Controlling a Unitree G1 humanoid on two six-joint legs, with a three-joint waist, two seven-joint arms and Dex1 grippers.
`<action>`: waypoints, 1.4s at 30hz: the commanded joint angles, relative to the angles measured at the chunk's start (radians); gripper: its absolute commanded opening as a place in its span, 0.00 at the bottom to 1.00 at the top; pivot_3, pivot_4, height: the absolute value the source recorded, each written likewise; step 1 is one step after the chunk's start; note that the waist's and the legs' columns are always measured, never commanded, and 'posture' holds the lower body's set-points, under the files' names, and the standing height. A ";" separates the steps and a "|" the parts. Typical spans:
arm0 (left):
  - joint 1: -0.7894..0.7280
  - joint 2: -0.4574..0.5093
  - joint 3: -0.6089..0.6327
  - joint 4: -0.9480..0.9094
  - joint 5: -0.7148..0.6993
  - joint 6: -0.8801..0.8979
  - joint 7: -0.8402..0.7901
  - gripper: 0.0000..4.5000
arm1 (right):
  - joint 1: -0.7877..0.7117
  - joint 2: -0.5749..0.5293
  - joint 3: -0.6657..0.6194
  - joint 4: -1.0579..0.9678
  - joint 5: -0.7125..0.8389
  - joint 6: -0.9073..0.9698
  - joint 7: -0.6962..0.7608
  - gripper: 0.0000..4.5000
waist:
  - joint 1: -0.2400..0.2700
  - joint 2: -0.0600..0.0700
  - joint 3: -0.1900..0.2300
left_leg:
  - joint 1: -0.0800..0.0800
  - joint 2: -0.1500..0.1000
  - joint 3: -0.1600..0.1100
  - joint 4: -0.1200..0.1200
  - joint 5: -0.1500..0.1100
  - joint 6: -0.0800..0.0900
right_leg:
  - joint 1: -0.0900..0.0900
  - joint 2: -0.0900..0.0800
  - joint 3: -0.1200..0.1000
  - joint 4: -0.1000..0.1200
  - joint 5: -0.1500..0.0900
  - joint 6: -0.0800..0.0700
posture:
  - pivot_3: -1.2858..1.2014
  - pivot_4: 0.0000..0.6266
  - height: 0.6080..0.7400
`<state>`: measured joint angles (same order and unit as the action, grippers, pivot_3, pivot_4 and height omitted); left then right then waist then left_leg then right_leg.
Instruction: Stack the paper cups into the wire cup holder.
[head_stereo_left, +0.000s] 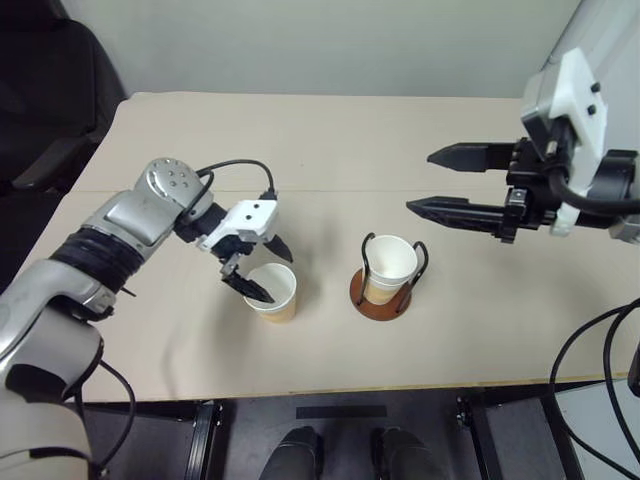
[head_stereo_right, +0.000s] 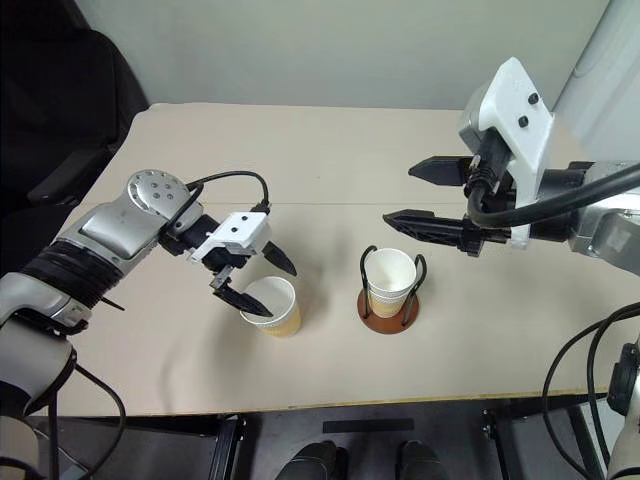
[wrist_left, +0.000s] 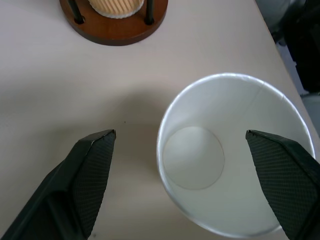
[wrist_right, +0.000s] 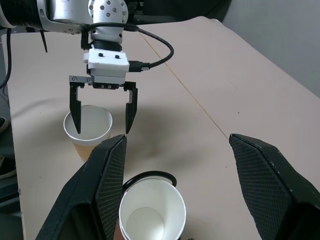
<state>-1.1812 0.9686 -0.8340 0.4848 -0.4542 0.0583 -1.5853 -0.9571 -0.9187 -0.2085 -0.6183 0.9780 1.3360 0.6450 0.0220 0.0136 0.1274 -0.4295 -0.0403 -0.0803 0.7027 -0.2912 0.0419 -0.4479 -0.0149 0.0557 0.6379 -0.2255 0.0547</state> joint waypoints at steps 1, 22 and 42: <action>-0.041 0.008 0.053 -0.012 -0.041 0.046 -0.029 0.80 | 0.005 -0.024 -0.006 -0.005 0.009 -0.025 -0.006 0.74 | 0.000 0.000 0.000 | 0.000 0.000 0.000 0.000 0.000 0.000 | 0.000 0.000 0.000 0.000 0.000 0.000 | 0.52 0.24 1.00; -0.055 0.093 0.007 -0.117 -0.141 0.128 -0.029 0.01 | 0.102 -0.124 0.015 -0.001 0.005 -0.111 0.049 0.74 | 0.001 0.000 0.000 | 0.001 0.000 0.001 0.003 0.000 0.000 | 0.000 0.000 0.000 0.005 0.000 0.000 | 0.52 0.24 1.00; -0.063 0.090 0.028 -0.115 -0.160 0.174 -0.029 0.60 | 0.112 -0.129 0.019 0.001 0.010 -0.121 0.042 0.74 | 0.000 0.000 0.000 | 0.001 0.000 0.001 0.003 0.000 0.000 | 0.000 0.000 0.001 0.005 0.000 0.000 | 0.52 0.24 1.00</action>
<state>-1.2224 1.0369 -0.8036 0.4025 -0.5880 0.2222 -1.5857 -0.8394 -1.0323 -0.1754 -0.6116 0.9814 1.2300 0.6890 0.0224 0.0136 0.1274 -0.4288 -0.0402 -0.0795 0.7057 -0.2912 0.0419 -0.4480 -0.0149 0.0567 0.6429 -0.2256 0.0548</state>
